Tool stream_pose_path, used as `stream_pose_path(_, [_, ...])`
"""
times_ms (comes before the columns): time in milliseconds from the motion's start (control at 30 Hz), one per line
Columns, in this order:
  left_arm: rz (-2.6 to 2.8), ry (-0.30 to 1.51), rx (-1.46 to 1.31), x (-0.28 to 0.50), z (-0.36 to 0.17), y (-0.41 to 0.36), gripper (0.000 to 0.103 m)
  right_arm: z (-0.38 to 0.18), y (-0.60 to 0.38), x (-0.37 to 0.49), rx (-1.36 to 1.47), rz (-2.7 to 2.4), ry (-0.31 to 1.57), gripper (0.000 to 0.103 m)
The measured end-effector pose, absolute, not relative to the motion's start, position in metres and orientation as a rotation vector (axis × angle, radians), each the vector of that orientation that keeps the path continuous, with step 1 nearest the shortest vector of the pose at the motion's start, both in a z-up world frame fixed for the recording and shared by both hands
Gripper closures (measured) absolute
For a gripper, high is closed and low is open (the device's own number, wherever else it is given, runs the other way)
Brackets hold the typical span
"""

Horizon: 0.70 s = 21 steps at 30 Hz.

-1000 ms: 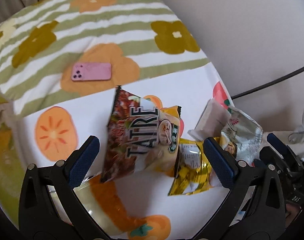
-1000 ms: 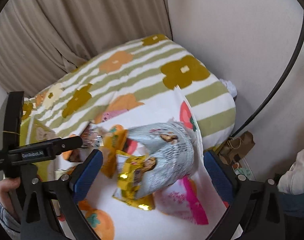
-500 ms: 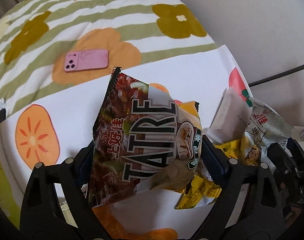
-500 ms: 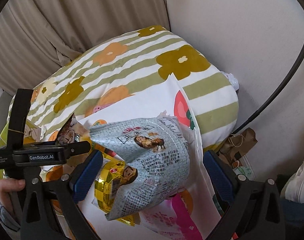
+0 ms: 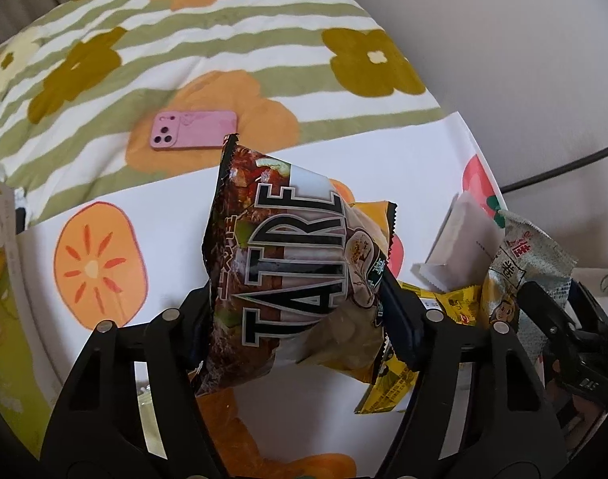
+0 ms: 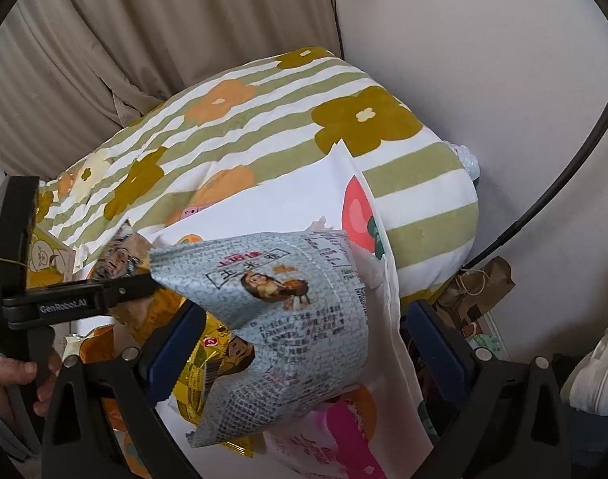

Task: Organize snacks
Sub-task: 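Grasp the TATRE chip bag with left tool while right tool grasps grey printed bag, then carry the TATRE bag into the box with left tool while right tool carries grey bag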

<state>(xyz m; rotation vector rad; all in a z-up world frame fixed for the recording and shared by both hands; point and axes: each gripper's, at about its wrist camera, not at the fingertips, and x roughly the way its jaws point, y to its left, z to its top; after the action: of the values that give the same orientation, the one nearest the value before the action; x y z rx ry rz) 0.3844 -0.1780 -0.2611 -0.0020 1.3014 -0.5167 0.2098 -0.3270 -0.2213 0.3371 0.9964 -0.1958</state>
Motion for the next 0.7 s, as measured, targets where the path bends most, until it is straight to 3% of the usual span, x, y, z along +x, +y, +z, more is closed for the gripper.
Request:
stream_pose_path(133, [-0.493, 1.286, -0.009, 0.379, -0.255, -0.173, 0.036, -0.227, -0.327, 0.212, 0.324, -0.183, 1.003, 0.005])
stream_pose_path(333, [-0.474, 1.265, 0.020, 0.370, -0.248, -0.170, 0.036, -0.225, -0.319, 0.212, 0.237, -0.178, 0.985, 0.021])
stream_pose_path(433, [-0.466, 1.258, 0.017, 0.366, -0.246, -0.169, 0.036, -0.226, -0.315, 0.213, 0.193, -0.162, 0.993, 0.040])
stream_pose_path(700, [-0.451, 1.222, 0.012, 0.354, -0.230, -0.168, 0.036, -0.224, -0.317, 0.207, 0.191, -0.140, 0.983, 0.052])
